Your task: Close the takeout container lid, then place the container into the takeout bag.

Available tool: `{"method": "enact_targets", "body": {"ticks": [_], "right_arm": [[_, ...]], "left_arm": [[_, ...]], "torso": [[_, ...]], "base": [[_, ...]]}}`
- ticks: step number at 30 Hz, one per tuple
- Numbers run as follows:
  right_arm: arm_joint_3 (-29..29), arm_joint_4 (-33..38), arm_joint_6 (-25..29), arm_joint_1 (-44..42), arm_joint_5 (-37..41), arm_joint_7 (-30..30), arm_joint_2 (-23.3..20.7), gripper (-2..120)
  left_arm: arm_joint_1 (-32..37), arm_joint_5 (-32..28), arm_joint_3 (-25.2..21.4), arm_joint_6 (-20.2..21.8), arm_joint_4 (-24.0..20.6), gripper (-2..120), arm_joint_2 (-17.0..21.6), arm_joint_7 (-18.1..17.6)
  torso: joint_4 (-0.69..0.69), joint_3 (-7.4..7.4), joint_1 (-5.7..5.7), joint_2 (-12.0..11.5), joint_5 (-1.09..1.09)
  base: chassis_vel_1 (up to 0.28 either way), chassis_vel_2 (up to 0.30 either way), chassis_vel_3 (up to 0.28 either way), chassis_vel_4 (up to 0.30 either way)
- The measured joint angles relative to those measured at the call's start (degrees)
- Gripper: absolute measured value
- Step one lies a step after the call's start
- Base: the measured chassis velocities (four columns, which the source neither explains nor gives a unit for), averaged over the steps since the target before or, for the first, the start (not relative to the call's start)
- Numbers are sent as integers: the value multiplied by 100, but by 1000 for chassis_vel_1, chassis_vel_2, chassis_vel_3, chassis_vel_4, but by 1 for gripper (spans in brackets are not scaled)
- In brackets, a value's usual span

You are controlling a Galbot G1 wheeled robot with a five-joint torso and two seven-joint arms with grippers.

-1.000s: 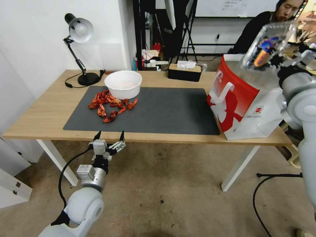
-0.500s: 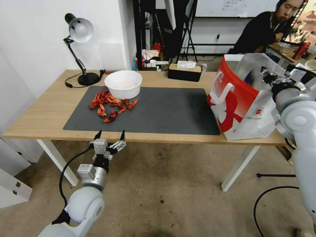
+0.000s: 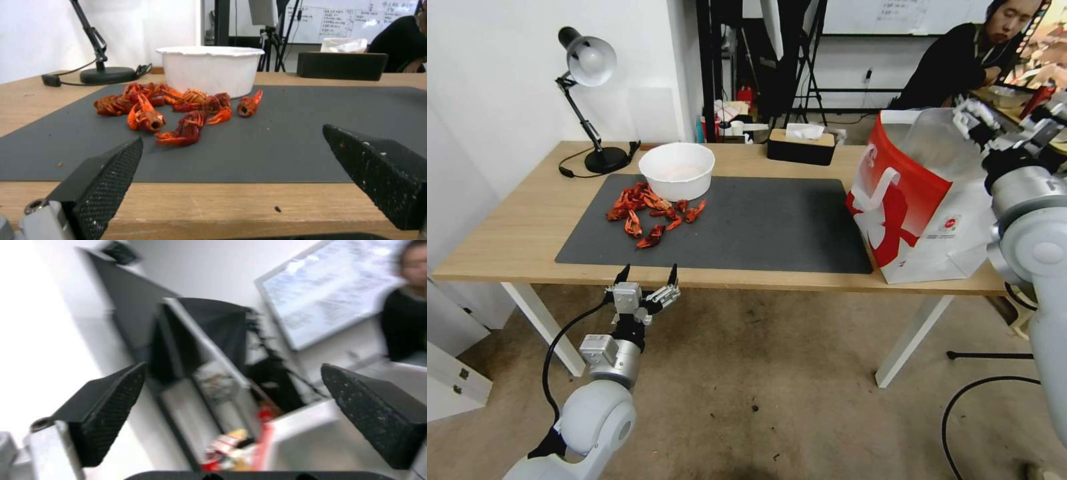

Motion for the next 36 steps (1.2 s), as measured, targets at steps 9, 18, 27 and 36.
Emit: {"method": "enact_targets", "body": {"ticks": [9, 18, 27, 36], "right_arm": [[-413, 1098, 119, -1461, -1882, -973, 28, 100], [-726, 1305, 347, -2893, -4191, -711, 489, 100], [-1193, 1040, 806, -3825, -5257, 204, 858, 100], [-1631, 568, 1242, -4094, -5541, 480, 1152, 100]], "left_arm": [[40, 28, -9, -24, -11, 100, -60, -1], [55, 35, -19, -14, -30, 100, -102, 0], [47, 34, -18, -14, 9, 100, -173, 5], [118, 35, -69, -75, 46, 100, -205, 24]], "torso": [[0, 0, -1, 0, 0], [-1, -1, -1, 0, 0], [-1, -1, 0, 0, 0], [0, -1, 1, 0, 0]], "base": [[0, 0, 0, 0], [0, 0, 0, 0], [0, 0, 0, 0], [0, 0, 0, 0]]}}
